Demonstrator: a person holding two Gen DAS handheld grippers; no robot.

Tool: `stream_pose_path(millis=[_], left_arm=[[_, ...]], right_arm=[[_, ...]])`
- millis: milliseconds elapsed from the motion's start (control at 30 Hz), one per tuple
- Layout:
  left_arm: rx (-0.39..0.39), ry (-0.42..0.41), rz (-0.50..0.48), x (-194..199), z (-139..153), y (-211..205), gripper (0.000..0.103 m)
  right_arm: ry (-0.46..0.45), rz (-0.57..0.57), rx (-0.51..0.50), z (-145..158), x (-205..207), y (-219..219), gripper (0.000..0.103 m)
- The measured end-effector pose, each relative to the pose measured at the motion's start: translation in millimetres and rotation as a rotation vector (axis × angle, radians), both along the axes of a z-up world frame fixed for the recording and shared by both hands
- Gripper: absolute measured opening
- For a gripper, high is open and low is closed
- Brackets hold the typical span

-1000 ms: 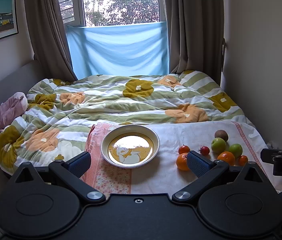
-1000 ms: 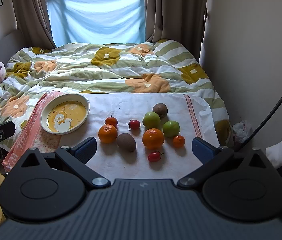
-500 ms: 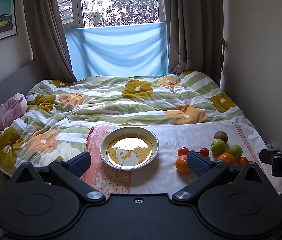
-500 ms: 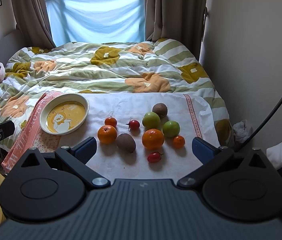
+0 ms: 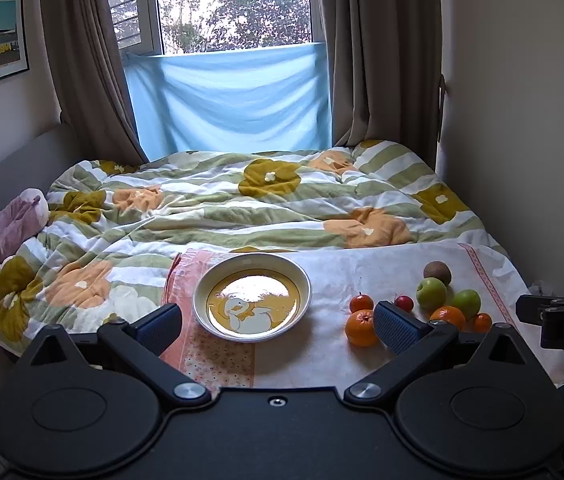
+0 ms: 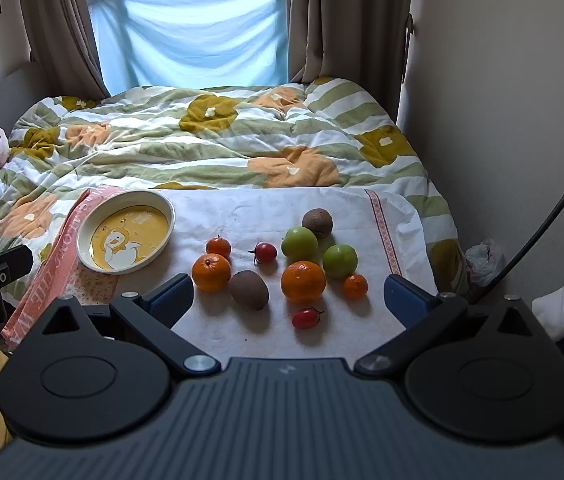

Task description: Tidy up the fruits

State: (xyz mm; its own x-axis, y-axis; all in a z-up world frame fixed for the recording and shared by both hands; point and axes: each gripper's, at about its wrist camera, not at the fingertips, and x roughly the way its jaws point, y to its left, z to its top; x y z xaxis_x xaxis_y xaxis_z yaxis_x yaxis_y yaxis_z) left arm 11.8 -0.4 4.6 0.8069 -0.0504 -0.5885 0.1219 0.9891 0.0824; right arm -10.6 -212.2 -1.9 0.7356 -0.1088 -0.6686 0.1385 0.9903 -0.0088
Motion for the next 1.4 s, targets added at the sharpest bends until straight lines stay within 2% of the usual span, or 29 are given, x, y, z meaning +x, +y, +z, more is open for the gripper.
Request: stream_pose_path(millis=[500,700,767,1000,1167,1400], left_arm=[[0.0,-0.005,-0.008,1,0,-4,0.103],[-0.017,-0.007,-0.047,-1,-5,-12,0.103],[-0.006,-0.003,-0.058,-1,-8,-18,0.103],[-0.021,0.049,-0.091,7,-25,-49,0.103],[-0.001,0.055,-0.109,14,-42,-75,0.103],[0.031,0.079,-0.174,36,-84,-110,0.103]], right_arm=[[-0.011,0.008,0.004,-1,1,-2,0.103],[-0.073,0.004,0.085,-9,-10,-22,0.103],[-0.082,-0.003,0.084,-12,-11,-27,0.103],[-0.058,0.028,0.006,-23,-4,-48,0.103],[-0.045,0.049,0.03,-38,10,-69,0.103],[-0.012,0.055,0.083,-76,44,-93,0.103]])
